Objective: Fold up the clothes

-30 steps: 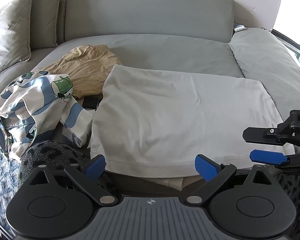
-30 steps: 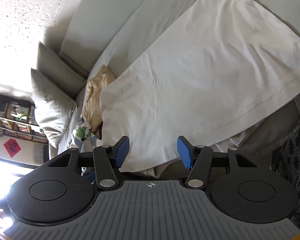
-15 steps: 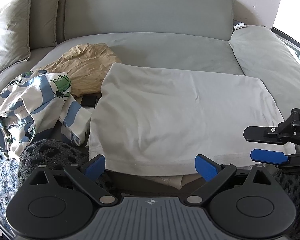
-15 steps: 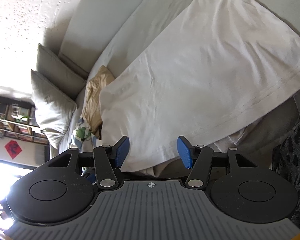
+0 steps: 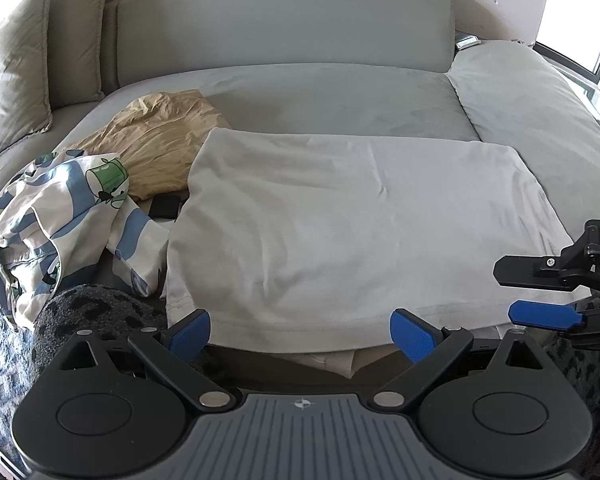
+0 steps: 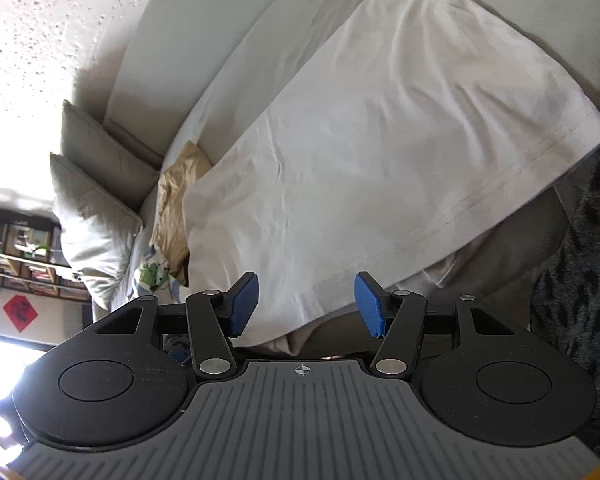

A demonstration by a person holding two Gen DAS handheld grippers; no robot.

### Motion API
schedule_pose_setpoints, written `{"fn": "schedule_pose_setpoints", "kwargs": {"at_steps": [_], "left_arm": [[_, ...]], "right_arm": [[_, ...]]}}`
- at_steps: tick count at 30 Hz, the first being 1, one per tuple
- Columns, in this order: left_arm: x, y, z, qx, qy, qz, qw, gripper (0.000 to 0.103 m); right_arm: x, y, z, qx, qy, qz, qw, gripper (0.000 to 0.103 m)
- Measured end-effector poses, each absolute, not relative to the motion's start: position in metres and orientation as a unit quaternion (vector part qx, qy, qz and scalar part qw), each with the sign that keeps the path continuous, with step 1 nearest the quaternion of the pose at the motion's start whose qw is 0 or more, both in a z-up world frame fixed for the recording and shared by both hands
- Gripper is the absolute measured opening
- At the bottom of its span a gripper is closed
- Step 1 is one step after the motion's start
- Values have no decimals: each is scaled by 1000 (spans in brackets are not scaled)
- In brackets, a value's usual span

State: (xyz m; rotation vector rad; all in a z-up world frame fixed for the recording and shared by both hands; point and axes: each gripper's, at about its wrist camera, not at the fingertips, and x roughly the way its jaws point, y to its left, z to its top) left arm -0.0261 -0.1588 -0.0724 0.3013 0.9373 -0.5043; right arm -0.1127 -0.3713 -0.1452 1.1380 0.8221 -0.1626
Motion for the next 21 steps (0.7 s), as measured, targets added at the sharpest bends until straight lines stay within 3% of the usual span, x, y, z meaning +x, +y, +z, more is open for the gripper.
{"fn": "schedule_pose_setpoints", "kwargs": {"at_steps": [21], "left_arm": [[-26,-162,-77,144,450,-230,851,97]], "right_arm": [[-117,-373,-147,524,381,-84,757,60]]}}
